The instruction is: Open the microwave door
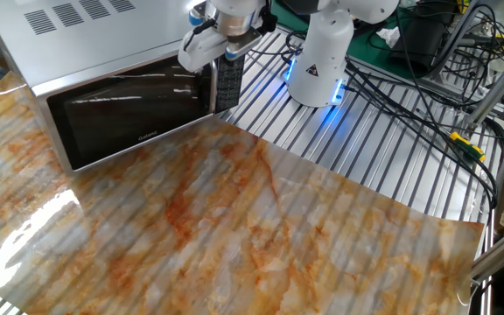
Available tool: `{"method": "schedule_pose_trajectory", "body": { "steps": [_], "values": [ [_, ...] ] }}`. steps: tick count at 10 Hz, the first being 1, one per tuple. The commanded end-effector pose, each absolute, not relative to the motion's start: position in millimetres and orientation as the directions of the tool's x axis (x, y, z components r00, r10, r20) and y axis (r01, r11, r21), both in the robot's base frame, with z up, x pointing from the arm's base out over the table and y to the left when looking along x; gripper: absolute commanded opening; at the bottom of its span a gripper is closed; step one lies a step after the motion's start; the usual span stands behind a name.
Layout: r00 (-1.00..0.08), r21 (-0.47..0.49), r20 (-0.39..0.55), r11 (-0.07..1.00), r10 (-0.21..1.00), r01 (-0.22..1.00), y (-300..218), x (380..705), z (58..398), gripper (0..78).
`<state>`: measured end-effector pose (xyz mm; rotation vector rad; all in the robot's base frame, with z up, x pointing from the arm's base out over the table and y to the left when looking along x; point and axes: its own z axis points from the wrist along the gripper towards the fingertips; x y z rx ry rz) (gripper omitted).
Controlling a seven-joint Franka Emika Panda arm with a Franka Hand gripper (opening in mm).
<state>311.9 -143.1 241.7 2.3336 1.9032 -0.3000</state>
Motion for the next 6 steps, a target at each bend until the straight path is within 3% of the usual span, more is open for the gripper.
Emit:
{"method": "schedule_pose_trajectory", "body": {
  "steps": [1, 6],
  "values": [
    [0.222, -0.027, -0.237, -0.235, 0.946, 0.972, -167.5, 313.1, 231.8, 77.5],
    [0.331, -0.012, -0.207, -0.34, 0.921, 0.94, -172.1, 314.9, 230.2, 77.5]
  ]
}}
